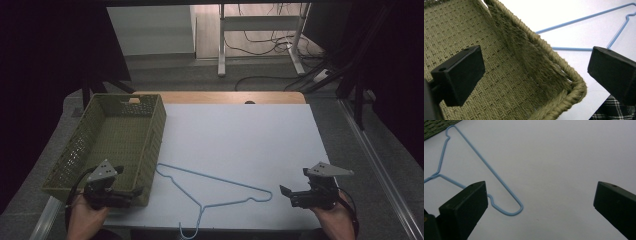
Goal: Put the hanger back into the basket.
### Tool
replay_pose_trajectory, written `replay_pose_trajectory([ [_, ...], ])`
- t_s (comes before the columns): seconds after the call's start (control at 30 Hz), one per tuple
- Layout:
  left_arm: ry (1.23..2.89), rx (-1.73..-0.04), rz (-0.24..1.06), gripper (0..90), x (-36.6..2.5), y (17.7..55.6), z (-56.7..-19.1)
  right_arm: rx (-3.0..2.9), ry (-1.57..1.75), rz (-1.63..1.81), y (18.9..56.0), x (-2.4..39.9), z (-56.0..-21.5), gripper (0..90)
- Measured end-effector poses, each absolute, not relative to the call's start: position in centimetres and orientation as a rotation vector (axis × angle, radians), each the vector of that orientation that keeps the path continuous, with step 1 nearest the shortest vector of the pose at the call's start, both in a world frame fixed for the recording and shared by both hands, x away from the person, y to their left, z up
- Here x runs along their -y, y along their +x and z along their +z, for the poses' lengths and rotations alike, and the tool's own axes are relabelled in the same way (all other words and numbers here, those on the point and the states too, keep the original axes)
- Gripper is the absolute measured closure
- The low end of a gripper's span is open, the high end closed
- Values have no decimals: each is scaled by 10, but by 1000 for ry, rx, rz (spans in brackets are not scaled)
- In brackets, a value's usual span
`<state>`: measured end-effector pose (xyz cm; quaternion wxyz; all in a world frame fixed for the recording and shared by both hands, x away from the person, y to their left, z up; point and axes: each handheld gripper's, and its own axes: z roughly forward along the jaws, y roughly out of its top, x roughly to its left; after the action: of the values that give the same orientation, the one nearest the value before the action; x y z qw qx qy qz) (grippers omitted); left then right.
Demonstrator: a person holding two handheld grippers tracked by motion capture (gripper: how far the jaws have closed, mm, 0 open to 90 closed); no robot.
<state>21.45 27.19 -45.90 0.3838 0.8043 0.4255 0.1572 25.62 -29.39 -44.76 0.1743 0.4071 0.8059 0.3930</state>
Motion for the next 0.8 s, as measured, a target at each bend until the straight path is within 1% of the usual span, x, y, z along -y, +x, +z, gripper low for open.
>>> replay_pose_trajectory([
  [0.1, 2020, -1080, 386, 16, -274, 214, -459, -2289, 1153, 1108, 255, 293, -448, 0],
  [0.3, 2021, -1054, 418, 15, -274, 212, -461, -2307, 1147, 1102, 256, 291, -448, 0],
  [0.57, 1989, -1035, 401, 15, -275, 211, -460, -2345, 1108, 1080, 257, 286, -449, 0],
  [0.8, 2004, -1020, 398, 12, -271, 213, -461, -2353, 1099, 1120, 256, 282, -446, 0],
])
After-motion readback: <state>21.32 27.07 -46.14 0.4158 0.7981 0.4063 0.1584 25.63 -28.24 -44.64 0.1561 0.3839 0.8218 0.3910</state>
